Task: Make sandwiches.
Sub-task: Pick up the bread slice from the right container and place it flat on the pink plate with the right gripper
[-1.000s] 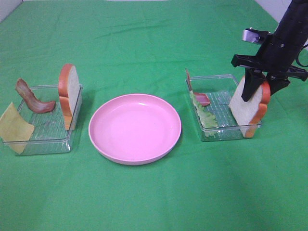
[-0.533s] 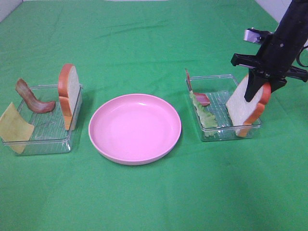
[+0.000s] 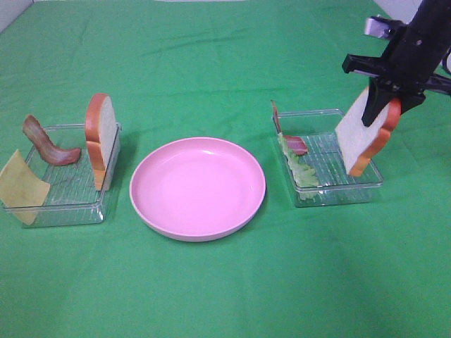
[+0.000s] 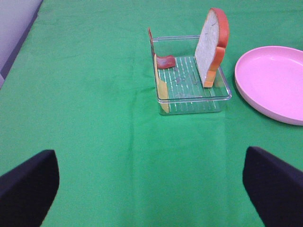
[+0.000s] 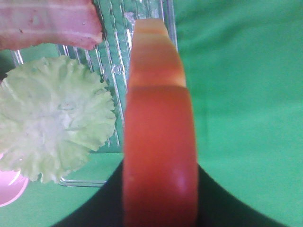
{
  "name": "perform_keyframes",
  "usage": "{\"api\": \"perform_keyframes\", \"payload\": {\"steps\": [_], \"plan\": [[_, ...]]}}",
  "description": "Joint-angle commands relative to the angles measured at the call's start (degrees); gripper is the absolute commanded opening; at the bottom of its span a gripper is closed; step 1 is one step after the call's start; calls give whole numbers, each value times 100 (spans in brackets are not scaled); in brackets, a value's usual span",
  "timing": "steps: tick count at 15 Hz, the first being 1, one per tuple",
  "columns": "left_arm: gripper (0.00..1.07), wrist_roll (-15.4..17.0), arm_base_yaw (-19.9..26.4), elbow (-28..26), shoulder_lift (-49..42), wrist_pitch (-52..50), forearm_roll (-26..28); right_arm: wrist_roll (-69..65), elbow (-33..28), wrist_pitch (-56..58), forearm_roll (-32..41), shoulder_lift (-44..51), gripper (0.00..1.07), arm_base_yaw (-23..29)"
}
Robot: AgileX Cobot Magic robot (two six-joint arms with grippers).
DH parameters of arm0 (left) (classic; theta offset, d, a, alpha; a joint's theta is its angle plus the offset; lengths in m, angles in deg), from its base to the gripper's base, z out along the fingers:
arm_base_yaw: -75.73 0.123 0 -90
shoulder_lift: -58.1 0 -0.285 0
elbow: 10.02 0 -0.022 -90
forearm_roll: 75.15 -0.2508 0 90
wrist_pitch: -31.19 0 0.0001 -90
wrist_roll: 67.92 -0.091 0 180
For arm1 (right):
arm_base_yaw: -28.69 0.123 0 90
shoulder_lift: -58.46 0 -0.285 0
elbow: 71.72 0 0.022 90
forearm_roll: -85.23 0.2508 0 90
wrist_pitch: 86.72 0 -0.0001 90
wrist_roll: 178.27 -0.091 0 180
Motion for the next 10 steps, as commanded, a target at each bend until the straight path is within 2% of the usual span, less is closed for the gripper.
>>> {"api": "perform_keyframes", "payload": {"steps": [1,3,6,8,10], "plan": [[102,17,-6,17,-69,-11,46,-132,34,716,-172,487,0,-11],[102,17,-6,17,-69,-11,46,-132,29,716,34,1157,0,-11],[102,17,-6,17,-69,-11,46,321,-17,693,1083,1713,0,-6],[102,17,-6,17,-69,-11,46,653,-355,453,2005,1954,0,23],[102,17,-6,17,-69,-11,46,882,-819,189,2595,1994,0,338]]}}
